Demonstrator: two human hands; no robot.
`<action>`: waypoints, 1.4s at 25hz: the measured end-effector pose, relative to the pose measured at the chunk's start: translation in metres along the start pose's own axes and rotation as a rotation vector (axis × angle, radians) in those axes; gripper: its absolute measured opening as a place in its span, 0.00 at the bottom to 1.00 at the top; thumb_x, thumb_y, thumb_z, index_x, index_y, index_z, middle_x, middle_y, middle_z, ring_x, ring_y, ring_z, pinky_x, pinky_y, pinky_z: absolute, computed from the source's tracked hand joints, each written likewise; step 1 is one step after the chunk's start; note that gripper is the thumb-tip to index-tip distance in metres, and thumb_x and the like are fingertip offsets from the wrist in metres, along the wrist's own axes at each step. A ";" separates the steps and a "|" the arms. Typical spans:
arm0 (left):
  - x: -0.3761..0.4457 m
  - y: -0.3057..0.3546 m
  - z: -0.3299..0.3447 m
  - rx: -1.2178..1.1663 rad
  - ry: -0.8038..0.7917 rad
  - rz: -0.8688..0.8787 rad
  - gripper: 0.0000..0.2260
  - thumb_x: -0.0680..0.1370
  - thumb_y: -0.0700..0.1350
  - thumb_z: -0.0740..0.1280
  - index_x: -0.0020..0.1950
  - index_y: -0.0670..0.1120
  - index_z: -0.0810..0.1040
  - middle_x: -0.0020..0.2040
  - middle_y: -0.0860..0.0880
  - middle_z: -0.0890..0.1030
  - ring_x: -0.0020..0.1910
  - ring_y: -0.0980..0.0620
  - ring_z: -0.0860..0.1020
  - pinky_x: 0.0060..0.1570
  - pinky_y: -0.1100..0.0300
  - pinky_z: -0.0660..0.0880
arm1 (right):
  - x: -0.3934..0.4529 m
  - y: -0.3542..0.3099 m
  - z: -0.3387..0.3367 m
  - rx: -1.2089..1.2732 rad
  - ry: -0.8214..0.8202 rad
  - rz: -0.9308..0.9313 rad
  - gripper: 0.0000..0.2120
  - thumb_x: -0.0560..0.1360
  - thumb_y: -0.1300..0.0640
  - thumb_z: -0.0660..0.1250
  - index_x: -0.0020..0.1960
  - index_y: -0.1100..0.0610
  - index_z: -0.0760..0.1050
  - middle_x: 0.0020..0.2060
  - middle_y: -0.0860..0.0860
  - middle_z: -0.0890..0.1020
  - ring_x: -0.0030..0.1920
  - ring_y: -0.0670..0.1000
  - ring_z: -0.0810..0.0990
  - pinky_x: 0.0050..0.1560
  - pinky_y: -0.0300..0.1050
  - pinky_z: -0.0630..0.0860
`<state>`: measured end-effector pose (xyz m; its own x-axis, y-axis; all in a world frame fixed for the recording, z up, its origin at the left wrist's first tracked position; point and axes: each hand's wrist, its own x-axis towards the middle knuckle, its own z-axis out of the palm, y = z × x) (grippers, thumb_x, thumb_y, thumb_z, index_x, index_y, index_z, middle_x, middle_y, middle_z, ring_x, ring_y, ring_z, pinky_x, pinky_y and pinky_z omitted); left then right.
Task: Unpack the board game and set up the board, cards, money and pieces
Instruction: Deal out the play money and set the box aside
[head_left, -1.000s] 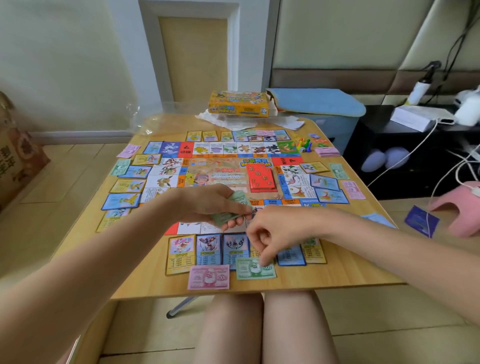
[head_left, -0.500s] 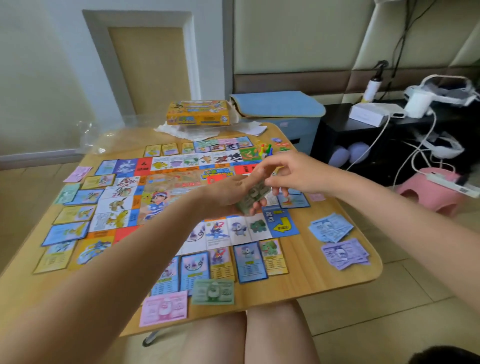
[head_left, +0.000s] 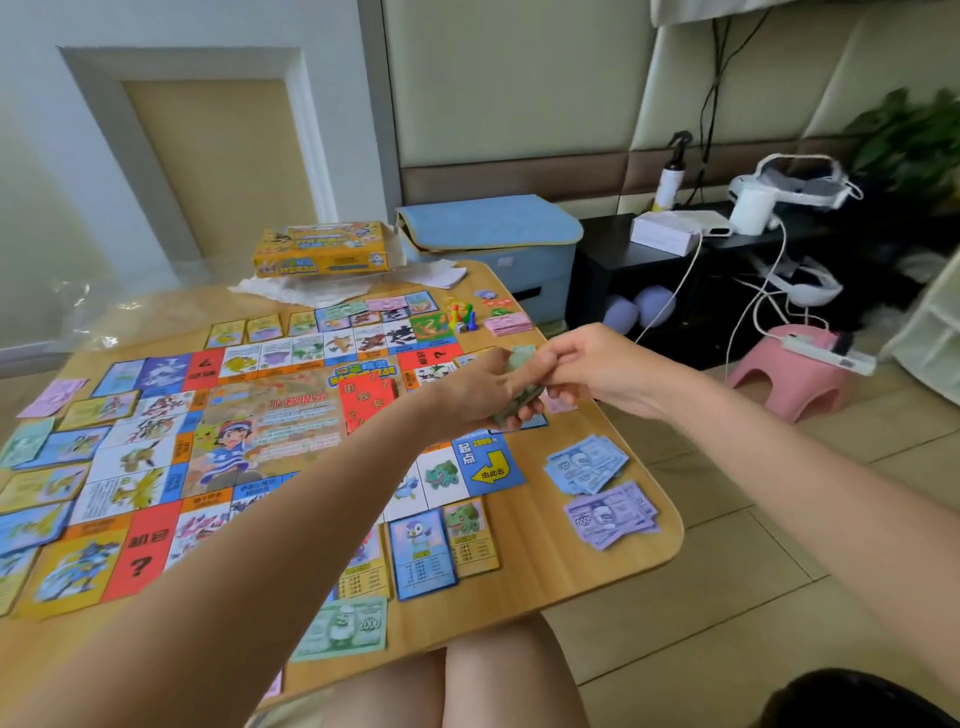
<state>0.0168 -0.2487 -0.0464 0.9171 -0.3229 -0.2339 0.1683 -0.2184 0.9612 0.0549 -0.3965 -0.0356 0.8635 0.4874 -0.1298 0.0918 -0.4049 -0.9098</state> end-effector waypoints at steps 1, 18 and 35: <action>0.001 0.002 -0.002 0.005 0.003 -0.008 0.18 0.79 0.54 0.59 0.56 0.39 0.67 0.35 0.48 0.74 0.30 0.56 0.71 0.33 0.65 0.71 | 0.004 0.000 0.001 0.014 0.006 -0.007 0.10 0.74 0.73 0.60 0.41 0.62 0.76 0.32 0.54 0.75 0.28 0.44 0.73 0.27 0.34 0.69; 0.066 0.007 -0.083 0.598 0.496 0.034 0.13 0.78 0.33 0.58 0.57 0.40 0.80 0.53 0.41 0.80 0.52 0.43 0.78 0.52 0.56 0.74 | 0.129 0.032 -0.034 0.191 0.447 0.263 0.12 0.74 0.70 0.65 0.57 0.67 0.74 0.33 0.56 0.77 0.27 0.46 0.70 0.23 0.35 0.67; 0.103 -0.012 -0.062 1.152 0.261 -0.038 0.18 0.79 0.40 0.55 0.68 0.48 0.71 0.68 0.46 0.71 0.70 0.45 0.62 0.69 0.46 0.60 | 0.156 0.050 -0.025 -0.573 0.399 0.233 0.19 0.71 0.55 0.73 0.30 0.58 0.66 0.30 0.53 0.69 0.30 0.50 0.68 0.27 0.40 0.62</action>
<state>0.1311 -0.2226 -0.0729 0.9871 -0.1294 -0.0938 -0.1056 -0.9687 0.2245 0.2070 -0.3603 -0.0917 0.9970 0.0653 -0.0416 0.0348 -0.8576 -0.5131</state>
